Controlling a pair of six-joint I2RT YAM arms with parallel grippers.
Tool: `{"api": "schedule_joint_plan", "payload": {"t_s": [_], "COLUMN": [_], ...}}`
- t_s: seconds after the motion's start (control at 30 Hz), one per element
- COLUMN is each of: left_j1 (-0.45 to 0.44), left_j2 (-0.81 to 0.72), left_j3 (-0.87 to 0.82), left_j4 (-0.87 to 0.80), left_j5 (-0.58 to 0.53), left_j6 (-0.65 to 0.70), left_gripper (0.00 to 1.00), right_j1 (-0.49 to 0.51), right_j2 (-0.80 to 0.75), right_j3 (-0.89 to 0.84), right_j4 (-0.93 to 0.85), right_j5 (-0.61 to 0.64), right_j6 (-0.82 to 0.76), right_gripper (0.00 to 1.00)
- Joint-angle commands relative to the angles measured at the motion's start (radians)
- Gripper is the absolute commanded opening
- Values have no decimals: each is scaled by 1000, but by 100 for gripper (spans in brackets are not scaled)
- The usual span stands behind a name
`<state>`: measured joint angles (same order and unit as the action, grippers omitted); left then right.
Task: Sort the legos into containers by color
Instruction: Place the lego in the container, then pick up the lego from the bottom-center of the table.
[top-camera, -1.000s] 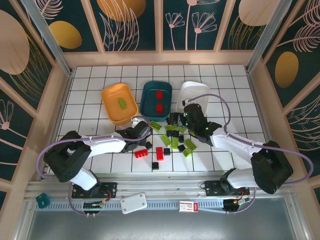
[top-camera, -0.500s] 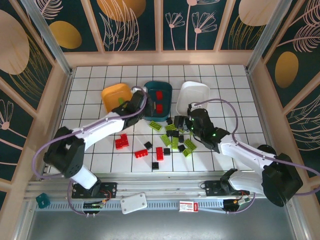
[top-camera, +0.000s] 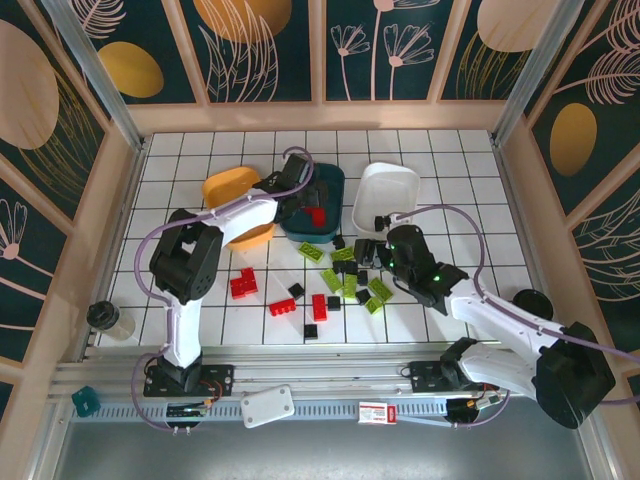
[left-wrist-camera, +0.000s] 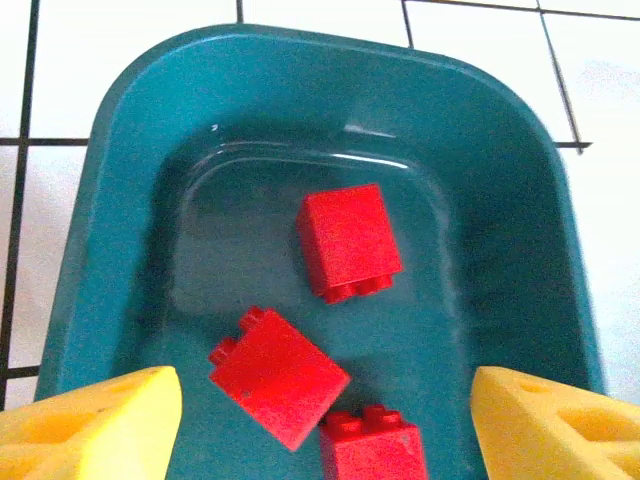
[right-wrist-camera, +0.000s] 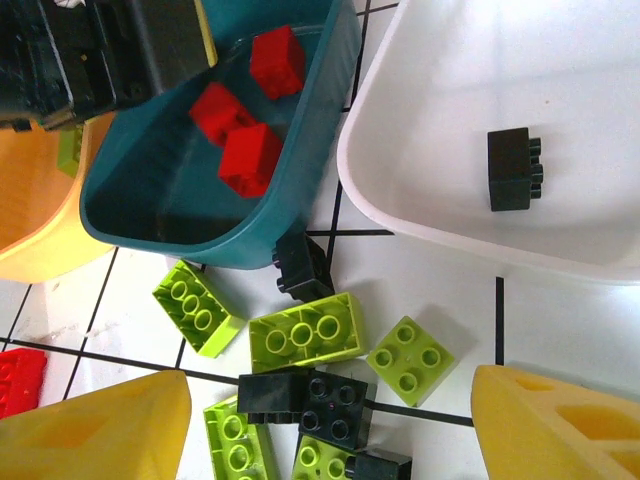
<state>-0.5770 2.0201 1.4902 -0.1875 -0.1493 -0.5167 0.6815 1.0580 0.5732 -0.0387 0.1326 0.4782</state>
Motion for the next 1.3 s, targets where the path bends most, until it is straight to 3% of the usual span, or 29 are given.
{"api": "schedule_joint_plan", "payload": {"t_s": [0.0,0.1,0.23,0.3,0.37,0.63,0.9,1.27], "left_j1": [-3,-2,-3,-1,-1,-1,-2,-2], "left_j2": [-119,-257,-475,-565,-653,-920,-1029,-1072], "left_j3": [-26,-164,-396,-495,-599,-811,-885,-926], "left_j4": [6,64,143,153,155,100,65,53], "left_j5": [44,90,125,116,101,18,-28,-52], "left_j6": [-4,-26,-78,-97,-113,-146,-156,-163], "left_gripper": [82,85,88,89,98,98,99,98], "right_j1": [5,40,197,279,362,624,678,687], "right_j2": [-24,-32,-11,20,57,267,450,597], "right_j3": [-17,-20,-5,7,16,105,197,297], "right_j4": [-35,-42,-77,-100,-117,-170,-173,-267], "right_j5": [-18,-65,-53,-53,-58,-90,-104,40], "right_j6": [6,-7,-9,4,22,66,45,27], "right_gripper": [75,75,75,75,75,75,74,66]}}
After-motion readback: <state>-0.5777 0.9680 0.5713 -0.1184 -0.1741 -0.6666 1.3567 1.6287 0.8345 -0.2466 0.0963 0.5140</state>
